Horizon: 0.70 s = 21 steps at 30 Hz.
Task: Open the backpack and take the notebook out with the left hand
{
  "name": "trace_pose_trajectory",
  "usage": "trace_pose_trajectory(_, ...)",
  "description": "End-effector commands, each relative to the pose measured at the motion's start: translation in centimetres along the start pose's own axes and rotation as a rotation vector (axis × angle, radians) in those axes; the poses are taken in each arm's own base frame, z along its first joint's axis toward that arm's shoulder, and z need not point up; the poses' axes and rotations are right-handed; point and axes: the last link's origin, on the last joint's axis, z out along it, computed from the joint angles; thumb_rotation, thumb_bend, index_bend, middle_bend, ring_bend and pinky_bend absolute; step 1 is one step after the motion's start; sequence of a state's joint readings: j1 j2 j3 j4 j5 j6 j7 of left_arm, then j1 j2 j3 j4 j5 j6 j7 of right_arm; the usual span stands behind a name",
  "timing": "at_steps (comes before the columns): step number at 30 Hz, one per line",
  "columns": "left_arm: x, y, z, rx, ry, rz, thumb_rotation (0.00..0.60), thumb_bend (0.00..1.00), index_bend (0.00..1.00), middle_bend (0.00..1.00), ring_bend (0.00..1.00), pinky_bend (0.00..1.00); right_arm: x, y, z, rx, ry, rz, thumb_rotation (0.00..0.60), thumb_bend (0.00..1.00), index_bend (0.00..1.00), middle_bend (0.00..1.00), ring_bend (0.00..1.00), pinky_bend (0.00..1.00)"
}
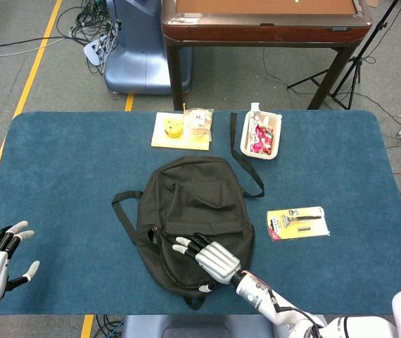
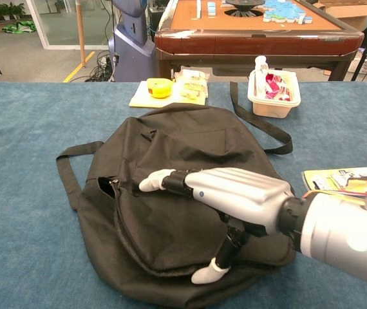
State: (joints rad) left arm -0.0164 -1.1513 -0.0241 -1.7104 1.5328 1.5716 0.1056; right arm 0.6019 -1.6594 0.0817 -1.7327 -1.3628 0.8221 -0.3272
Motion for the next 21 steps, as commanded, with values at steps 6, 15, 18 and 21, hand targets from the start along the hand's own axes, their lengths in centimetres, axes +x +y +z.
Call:
trace_pose_trajectory(6,0.0,-0.1,0.0,0.001,-0.001,-0.001,0.6,0.22,0.29,0.19,0.14,0.17,1.0,1.3,2.1,-0.067,0.053,-0.01,0.6,0.33,0.0,0.04,0.0,0.04)
trace_pose_trajectory(15,-0.1,-0.1,0.5,-0.013,-0.008,0.002,0.6,0.22,0.29,0.19,0.14,0.17,2.7,2.6,2.3,-0.116,0.076,-0.018,0.6,0.58,0.56,0.25,0.01,0.04)
trace_pose_trajectory(18,0.1,0.2,1.3,-0.044,-0.011,0.0,0.6,0.22,0.29,0.19,0.14,0.17,3.5,2.7,2.6,-0.124,0.076,-0.009,0.6,0.63,0.7,0.34,0.08,0.04)
trace_pose_trajectory(21,0.5,0.6,2.3,-0.085,-0.009,-0.005,0.6,0.22,0.29,0.19,0.14,0.17,4.6,2.6,2.9,-0.127,0.087,0.002,0.6,0.68,0.74,0.37,0.1,0.04)
